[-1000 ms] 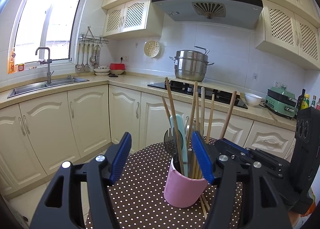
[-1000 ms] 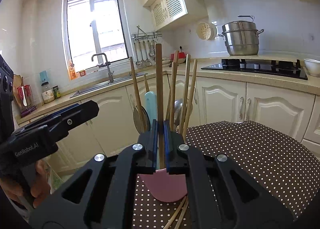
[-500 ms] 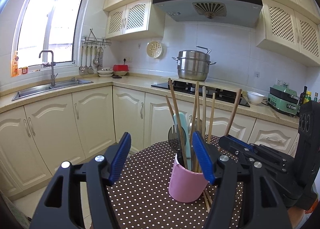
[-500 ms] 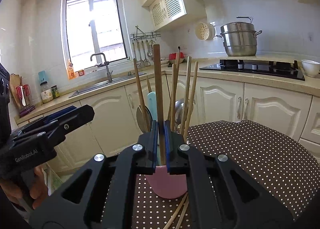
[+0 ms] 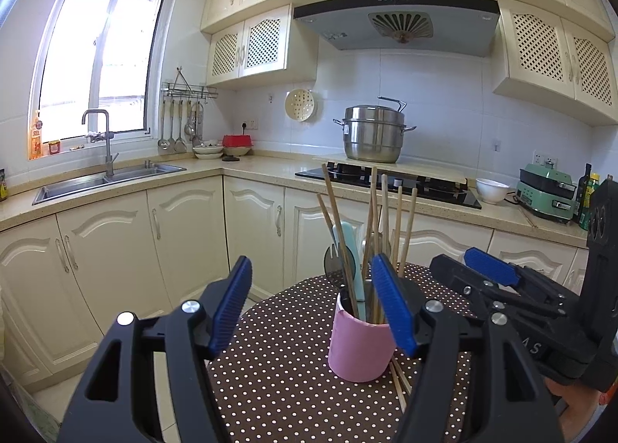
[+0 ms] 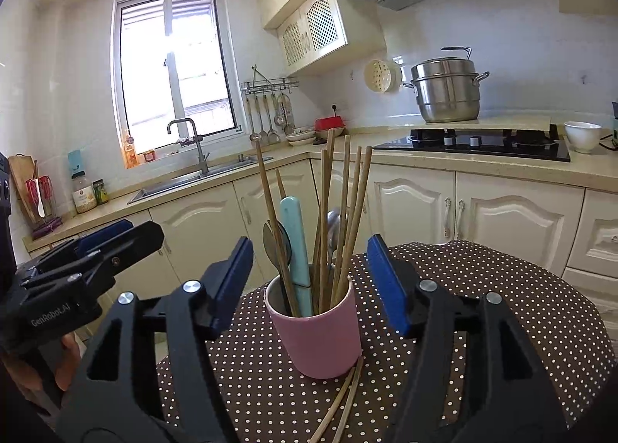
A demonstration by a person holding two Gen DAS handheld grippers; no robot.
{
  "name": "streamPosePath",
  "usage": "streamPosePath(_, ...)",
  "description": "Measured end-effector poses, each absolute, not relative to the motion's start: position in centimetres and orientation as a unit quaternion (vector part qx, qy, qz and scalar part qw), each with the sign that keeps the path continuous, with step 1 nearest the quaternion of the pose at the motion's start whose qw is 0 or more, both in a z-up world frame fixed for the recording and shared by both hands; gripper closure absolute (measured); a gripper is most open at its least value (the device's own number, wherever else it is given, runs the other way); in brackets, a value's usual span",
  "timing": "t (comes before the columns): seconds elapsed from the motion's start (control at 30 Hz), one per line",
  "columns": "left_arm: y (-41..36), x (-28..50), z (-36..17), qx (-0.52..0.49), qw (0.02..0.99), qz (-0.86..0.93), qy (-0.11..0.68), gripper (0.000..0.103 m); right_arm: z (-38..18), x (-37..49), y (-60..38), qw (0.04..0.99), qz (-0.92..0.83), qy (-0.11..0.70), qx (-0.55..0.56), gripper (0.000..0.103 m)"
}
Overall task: Organize utensils
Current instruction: 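Move both tools back down toward the remaining chopsticks on the table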
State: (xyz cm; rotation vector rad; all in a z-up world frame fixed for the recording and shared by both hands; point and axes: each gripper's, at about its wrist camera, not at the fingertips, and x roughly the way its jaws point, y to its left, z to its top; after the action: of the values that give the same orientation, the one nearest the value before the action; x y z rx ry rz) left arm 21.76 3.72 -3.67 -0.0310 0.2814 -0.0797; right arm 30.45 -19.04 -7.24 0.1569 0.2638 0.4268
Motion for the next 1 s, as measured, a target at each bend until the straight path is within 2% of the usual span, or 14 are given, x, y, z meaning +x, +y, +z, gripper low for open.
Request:
streamPosePath(0.23,3.1,20.2,-3.6,-0.008,0.988,-0.040,0.147,0.039,-7.2,29.0,-19.9,0.966,0.206,0.134,0.077,0.036)
streamPosePath(0.37,2.4,19.5,-4.1,0.002,0.987,-0.038,0.156,0.035,-7.7,28.2,-20.6,0.966,0.199,0.147,0.074,0.033)
streamPosePath(0.57,1.1,19.5,-5.9,0.017,0.977,-0.055,0.205,0.034,-9.8,27.5,-22.4,0.967,0.160,0.184,0.070,0.030)
streamPosePath(0.8,-1.1,21.5,-10.9,0.030,0.934,-0.103,0.342,0.034,-13.4,26.7,-24.6,0.963,0.116,0.237,0.060,0.030)
streamPosePath(1.0,-3.1,23.0,-15.2,0.045,0.895,-0.123,0.427,0.034,-15.8,26.4,-25.4,0.955,0.107,0.270,0.053,0.030)
